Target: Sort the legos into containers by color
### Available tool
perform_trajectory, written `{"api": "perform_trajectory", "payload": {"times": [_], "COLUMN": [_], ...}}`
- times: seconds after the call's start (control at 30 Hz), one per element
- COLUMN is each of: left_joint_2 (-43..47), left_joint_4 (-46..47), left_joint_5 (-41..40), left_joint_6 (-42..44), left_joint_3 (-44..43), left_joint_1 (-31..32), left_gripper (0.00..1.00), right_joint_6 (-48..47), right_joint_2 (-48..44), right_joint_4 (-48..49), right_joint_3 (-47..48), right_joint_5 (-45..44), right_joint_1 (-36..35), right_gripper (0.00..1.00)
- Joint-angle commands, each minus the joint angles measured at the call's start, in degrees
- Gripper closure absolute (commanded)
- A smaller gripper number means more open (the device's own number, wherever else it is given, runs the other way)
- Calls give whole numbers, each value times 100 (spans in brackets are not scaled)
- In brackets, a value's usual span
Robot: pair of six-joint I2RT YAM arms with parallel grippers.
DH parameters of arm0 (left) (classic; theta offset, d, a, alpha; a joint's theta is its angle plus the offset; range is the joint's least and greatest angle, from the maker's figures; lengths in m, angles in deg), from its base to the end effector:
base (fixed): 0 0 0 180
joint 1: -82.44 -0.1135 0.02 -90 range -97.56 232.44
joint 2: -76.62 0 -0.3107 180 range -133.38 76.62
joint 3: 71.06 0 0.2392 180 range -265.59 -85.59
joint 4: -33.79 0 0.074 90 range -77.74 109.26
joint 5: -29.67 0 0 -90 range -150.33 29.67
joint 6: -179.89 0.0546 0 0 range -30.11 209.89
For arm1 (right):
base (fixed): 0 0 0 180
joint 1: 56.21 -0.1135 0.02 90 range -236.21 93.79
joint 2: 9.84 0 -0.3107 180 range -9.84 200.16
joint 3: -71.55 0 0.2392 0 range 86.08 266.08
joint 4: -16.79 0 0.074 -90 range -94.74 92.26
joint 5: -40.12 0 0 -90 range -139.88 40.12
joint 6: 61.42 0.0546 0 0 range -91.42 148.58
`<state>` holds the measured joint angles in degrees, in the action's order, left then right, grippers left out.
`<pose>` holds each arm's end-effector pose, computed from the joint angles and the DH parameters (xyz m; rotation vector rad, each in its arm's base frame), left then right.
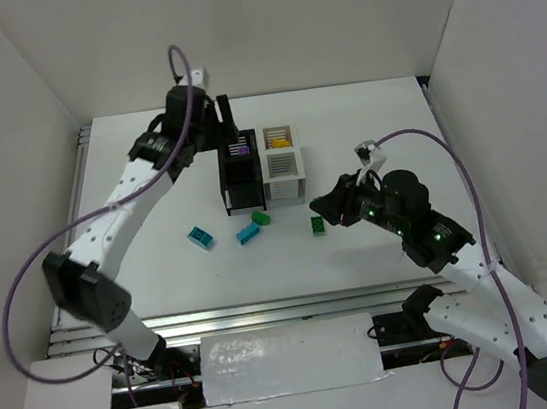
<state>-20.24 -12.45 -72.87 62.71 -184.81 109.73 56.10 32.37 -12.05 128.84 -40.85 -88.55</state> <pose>0.3582 -0.1715 0.4291 -0.1320 2.0848 -0.3544 0.1180 0.0849 0.3540 -0.1970 1.8881 0.8714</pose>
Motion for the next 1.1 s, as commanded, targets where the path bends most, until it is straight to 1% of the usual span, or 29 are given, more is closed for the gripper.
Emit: {"api": "perform_trajectory", "payload": {"times": [0.0,0.07,0.1,0.13,0.17,0.23,0.27,0.33,0.37,0.43,0.47,0.53,0.63,0.7,0.9,1.07], "left_joint_2": [1407,2035,2213,2389,2669,2882,3075,3286,3548,3831,4093,4367,4570,4615,4570,4597], "left_joint_4": [657,560,543,412,324,43,-333,-686,-879,-890,-829,-776,-610,-425,-547,-539], "left_joint_5": [-74,-257,-241,-241,-188,-197,-258,-565,-688,-1065,-1206,-1418,-1348,-1313,-1637,-1621], "left_joint_6": [-569,-858,-903,-929,-886,-772,-623,-482,-342,-122,-86,-77,-173,-191,-165,-121], "left_joint_3": [990,1516,1659,1765,1853,1915,1915,1976,2151,2458,2817,3118,3697,3839,3884,3919], "left_joint_1": [40,48,49,49,49,57,49,49,57,40,40,40,40,31,13,13], "left_gripper": [18,18,18,18,17,17,17,17,17,13,11,10,10,10,11,11], "right_joint_6": [112,165,165,191,191,235,227,165,148,121,121,104,33,42,139,156], "right_joint_2": [445,821,962,1234,1376,1631,1893,2123,2220,2370,2396,2423,2458,2484,2292,2107], "right_joint_4": [341,393,385,332,306,140,86,7,-28,59,94,191,340,332,437,446], "right_joint_3": [364,547,653,750,951,1181,1417,1638,1787,1849,1867,1876,1885,1911,1858,1832], "right_joint_5": [-131,-305,-306,-489,-639,-1050,-1158,-1342,-1378,-1370,-1370,-1248,-931,-650,-227,-95], "right_joint_1": [35,26,26,26,43,52,52,43,52,52,52,69,61,61,61,61], "right_gripper": [100,100,100,100,100,100,100,100,100,100,100,100,100,100,100,100]}}
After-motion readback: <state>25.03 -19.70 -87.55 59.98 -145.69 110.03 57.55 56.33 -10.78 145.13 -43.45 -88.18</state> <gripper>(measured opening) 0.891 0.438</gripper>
